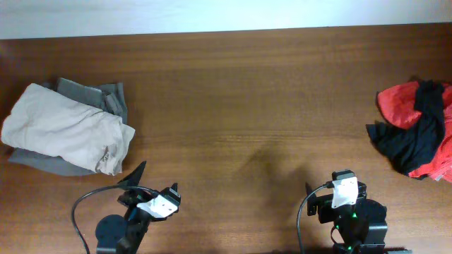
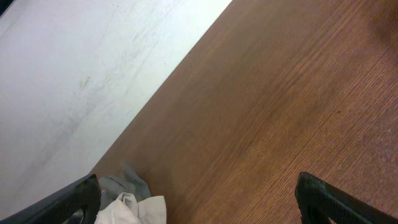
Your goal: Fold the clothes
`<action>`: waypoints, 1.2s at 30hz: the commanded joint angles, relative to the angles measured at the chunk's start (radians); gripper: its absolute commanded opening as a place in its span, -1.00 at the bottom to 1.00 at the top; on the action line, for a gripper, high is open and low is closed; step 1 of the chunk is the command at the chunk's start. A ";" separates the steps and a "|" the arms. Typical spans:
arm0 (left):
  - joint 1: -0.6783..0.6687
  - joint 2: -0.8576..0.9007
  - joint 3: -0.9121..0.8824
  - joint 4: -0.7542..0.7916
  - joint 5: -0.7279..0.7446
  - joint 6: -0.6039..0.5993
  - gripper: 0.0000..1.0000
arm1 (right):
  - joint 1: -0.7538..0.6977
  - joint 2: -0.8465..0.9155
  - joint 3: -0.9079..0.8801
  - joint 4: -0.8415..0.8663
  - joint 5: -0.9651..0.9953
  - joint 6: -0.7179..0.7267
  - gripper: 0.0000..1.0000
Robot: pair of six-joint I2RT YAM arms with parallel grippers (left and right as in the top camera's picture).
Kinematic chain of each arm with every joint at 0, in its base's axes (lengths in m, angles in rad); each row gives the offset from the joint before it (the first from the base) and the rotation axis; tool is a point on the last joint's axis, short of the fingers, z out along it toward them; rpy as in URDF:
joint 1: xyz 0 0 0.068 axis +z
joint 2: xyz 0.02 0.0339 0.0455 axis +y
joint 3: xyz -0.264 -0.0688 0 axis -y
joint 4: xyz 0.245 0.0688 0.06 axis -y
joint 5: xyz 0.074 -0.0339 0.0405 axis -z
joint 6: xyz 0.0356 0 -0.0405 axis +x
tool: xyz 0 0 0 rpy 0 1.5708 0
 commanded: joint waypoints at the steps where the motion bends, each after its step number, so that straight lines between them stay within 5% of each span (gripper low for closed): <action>1: -0.005 -0.008 -0.010 0.003 -0.007 -0.005 0.99 | -0.008 -0.009 -0.006 0.003 -0.005 0.000 0.98; 36: -0.005 -0.008 -0.010 0.003 -0.007 -0.005 0.99 | -0.008 -0.009 -0.006 0.008 0.028 -0.018 0.98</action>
